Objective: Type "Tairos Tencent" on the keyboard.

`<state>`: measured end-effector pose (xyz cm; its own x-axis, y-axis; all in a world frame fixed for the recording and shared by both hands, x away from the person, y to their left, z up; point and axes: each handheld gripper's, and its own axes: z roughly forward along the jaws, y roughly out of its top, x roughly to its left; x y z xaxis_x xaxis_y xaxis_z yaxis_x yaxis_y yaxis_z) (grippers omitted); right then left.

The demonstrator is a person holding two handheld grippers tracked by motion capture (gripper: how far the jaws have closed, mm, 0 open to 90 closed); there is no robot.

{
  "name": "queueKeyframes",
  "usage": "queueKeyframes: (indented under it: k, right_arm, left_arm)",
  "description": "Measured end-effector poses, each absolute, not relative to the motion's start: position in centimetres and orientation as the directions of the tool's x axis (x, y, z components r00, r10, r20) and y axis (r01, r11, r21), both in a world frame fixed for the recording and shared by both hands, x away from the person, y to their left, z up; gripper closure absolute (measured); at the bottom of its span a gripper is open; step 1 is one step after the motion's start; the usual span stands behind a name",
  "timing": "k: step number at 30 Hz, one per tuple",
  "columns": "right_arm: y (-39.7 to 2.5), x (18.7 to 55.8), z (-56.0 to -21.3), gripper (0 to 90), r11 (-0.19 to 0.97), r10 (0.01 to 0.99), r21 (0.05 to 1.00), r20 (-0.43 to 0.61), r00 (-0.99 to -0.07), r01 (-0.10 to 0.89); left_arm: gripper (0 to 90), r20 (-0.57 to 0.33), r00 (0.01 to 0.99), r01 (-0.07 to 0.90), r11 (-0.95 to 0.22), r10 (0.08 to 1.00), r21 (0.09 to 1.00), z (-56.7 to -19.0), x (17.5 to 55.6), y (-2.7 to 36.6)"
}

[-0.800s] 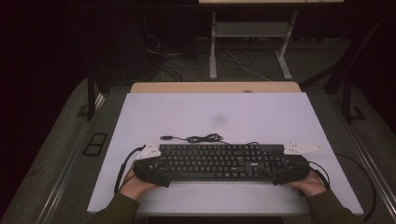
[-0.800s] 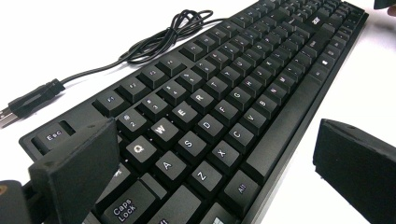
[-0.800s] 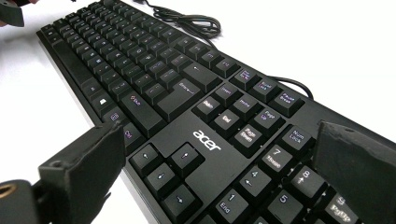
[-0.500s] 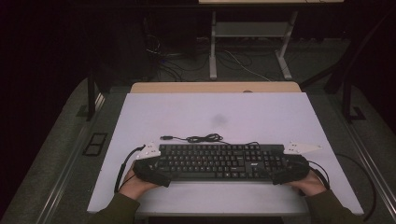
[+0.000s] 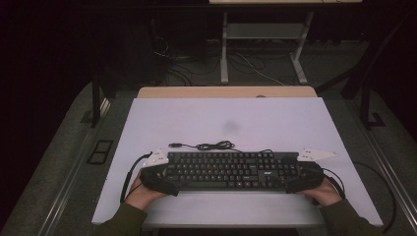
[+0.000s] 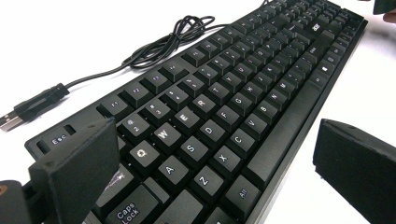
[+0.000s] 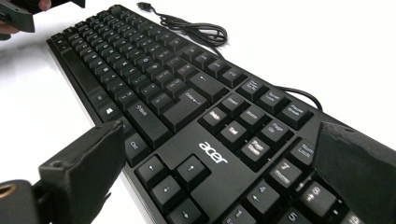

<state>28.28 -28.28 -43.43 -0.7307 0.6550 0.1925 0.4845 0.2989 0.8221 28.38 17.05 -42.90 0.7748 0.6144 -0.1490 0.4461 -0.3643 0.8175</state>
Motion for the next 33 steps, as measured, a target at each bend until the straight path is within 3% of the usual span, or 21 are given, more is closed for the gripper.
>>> queueKeyframes:
  k: [33]
  right_arm:
    - [-26.3,28.9,-42.9,2.5,0.295,0.616,0.831,0.212,-0.758,0.472]
  left_arm:
    - [0.0,-0.152,0.784,0.435,-0.357,0.602,0.827,-42.7,28.8,15.9]
